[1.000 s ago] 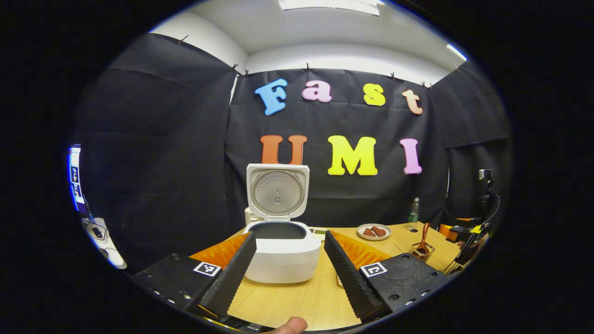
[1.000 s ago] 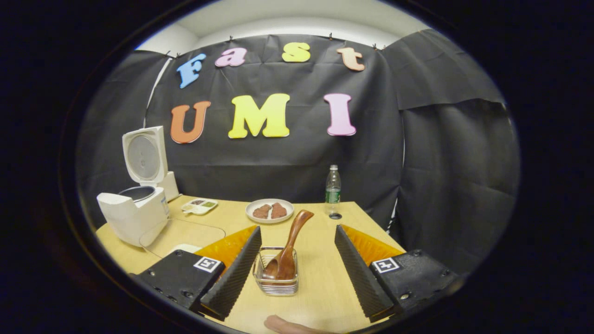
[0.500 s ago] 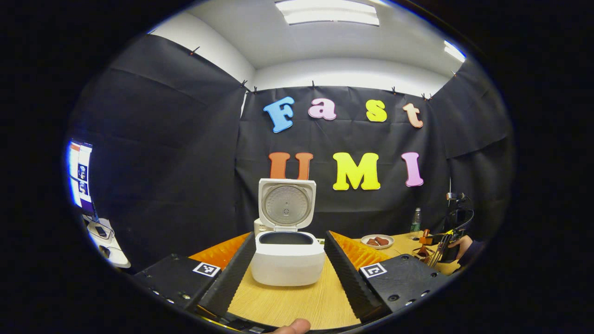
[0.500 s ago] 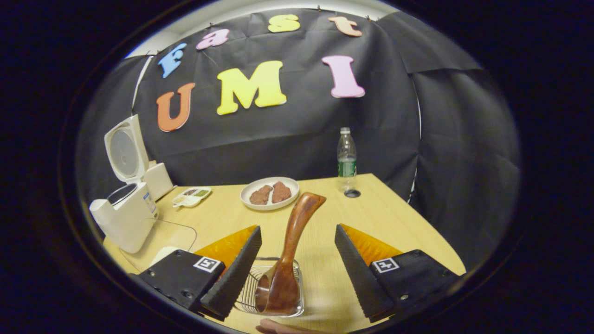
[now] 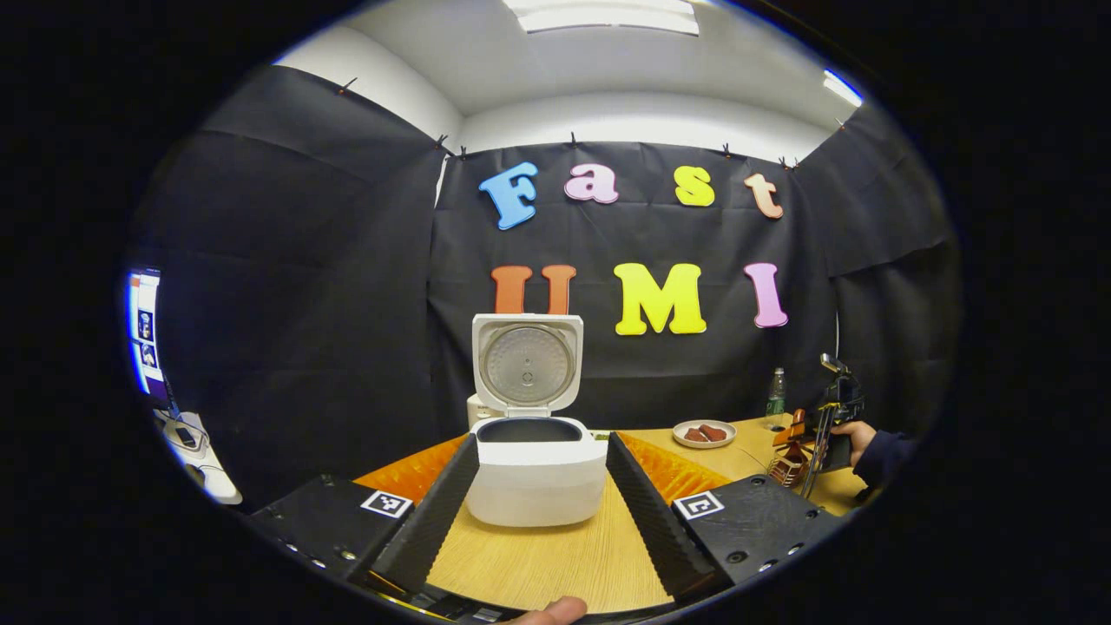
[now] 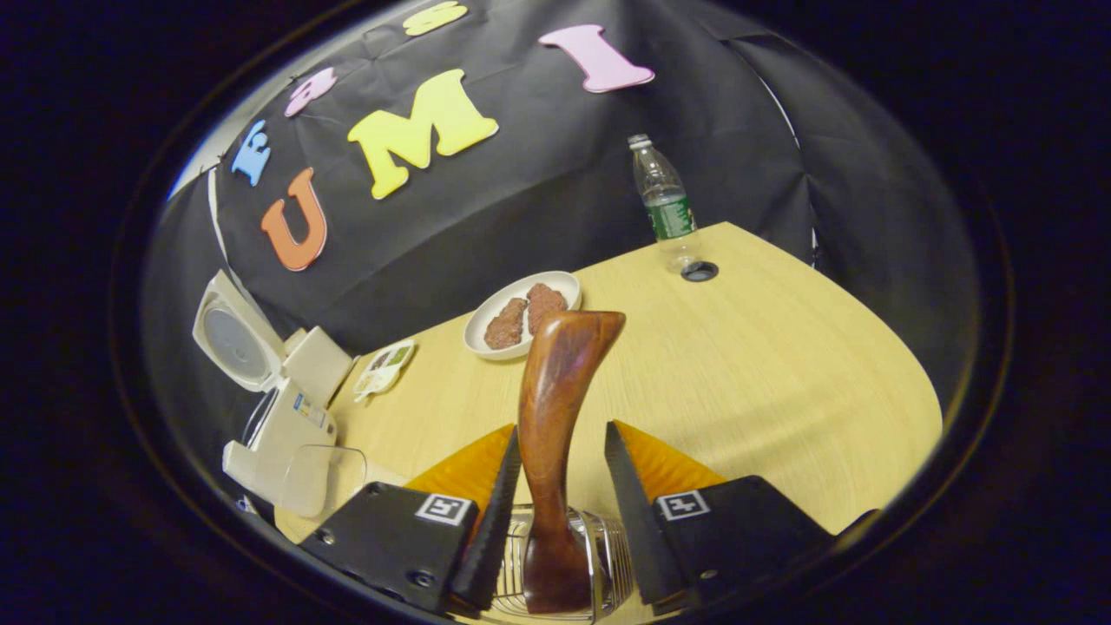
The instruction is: Close the left gripper, press the button to open the rice cooker; take a wooden spoon from the chopstick holder with the right hand, scoop a spoonful of rice and pour it into the rice cooker, then put the wooden spoon back into the chopstick holder.
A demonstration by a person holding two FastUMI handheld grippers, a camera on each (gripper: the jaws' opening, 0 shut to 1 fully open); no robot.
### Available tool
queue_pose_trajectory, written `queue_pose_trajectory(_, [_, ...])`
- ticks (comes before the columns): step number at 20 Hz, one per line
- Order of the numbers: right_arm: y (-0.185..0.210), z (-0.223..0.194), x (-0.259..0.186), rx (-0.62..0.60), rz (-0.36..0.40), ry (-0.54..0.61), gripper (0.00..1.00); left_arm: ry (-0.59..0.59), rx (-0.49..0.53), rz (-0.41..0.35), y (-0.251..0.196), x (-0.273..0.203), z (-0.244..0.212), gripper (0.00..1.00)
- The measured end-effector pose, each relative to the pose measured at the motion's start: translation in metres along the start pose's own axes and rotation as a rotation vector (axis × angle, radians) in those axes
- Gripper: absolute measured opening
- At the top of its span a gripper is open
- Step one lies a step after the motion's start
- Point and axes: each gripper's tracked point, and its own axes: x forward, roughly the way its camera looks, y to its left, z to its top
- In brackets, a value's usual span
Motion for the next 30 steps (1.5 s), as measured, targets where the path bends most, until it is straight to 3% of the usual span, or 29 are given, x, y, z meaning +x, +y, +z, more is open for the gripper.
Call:
queue_pose_trajectory(2, [0.000, 0.010, -0.007, -0.008, -0.016, -0.046, 0.27, 0.001, 0.005, -0.008, -0.003, -0.002, 0.000, 0.94])
queue_pose_trajectory(3, [0.002, 0.013, -0.012, -0.030, -0.014, -0.067, 0.22, 0.001, 0.004, -0.016, -0.004, -0.003, -0.001, 0.94])
queue_pose_trajectory(14, [0.044, 0.067, -0.102, -0.218, -0.097, -0.303, 0.15, -0.007, -0.010, -0.071, -0.008, -0.024, -0.002, 0.94])
queue_pose_trajectory(19, [0.096, 0.075, -0.131, -0.264, -0.088, -0.374, 0.15, 0.003, -0.015, -0.047, 0.003, -0.026, -0.005, 0.94])
queue_pose_trajectory(25, [0.183, 0.057, -0.133, -0.336, -0.034, -0.422, 0.15, 0.020, -0.035, -0.038, 0.016, -0.040, -0.008, 0.94])
queue_pose_trajectory(30, [0.240, 0.008, -0.104, -0.436, 0.005, -0.388, 0.15, 0.035, -0.027, -0.050, 0.023, -0.051, -0.015, 0.94])
